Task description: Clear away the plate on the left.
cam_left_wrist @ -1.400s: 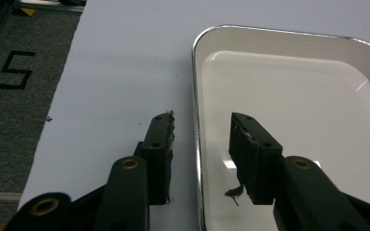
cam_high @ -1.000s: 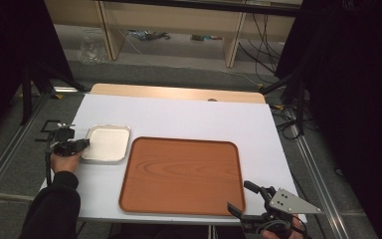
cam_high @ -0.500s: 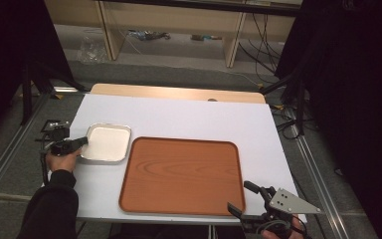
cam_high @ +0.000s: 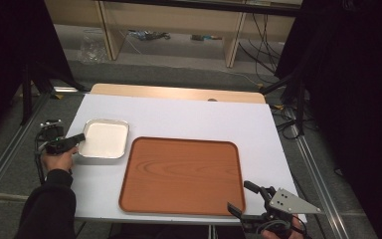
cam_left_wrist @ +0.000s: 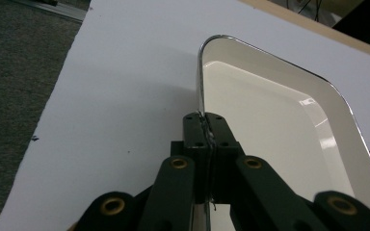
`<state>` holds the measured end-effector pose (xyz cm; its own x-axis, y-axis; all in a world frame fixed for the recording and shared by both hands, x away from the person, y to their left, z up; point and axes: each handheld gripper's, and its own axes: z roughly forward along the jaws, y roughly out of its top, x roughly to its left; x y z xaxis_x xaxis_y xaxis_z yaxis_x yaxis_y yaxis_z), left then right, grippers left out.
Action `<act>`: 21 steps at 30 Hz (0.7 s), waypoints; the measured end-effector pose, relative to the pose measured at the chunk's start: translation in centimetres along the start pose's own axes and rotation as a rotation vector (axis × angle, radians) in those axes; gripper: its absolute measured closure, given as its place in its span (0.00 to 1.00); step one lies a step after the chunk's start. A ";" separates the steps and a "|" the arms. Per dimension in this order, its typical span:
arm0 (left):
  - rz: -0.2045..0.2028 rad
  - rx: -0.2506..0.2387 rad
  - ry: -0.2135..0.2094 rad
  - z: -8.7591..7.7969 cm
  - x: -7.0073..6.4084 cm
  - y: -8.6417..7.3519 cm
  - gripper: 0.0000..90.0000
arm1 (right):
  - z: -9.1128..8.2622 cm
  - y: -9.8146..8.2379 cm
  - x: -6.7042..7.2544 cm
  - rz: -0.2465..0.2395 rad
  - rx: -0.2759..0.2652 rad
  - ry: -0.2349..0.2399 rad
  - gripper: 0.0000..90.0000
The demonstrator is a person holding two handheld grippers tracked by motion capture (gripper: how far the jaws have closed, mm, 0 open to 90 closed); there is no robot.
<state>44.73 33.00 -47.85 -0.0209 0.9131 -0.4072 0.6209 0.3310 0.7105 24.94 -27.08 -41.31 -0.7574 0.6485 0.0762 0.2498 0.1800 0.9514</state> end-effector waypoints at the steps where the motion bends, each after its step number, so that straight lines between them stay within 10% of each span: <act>1: -0.001 0.004 -0.013 -0.2 -0.1 0.1 0.98 | 0.0 0.0 0.1 -0.001 -0.014 -0.010 0.19; 21: 0.082 0.026 -0.199 -0.4 -4.5 0.1 0.98 | -0.1 0.0 0.1 0.002 -0.005 -0.010 0.19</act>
<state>44.57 29.06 -45.73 0.1845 0.8708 -0.4558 0.6345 0.2486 0.7318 24.82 -27.10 -41.30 -0.7510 0.6560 0.0754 0.2487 0.1752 0.9526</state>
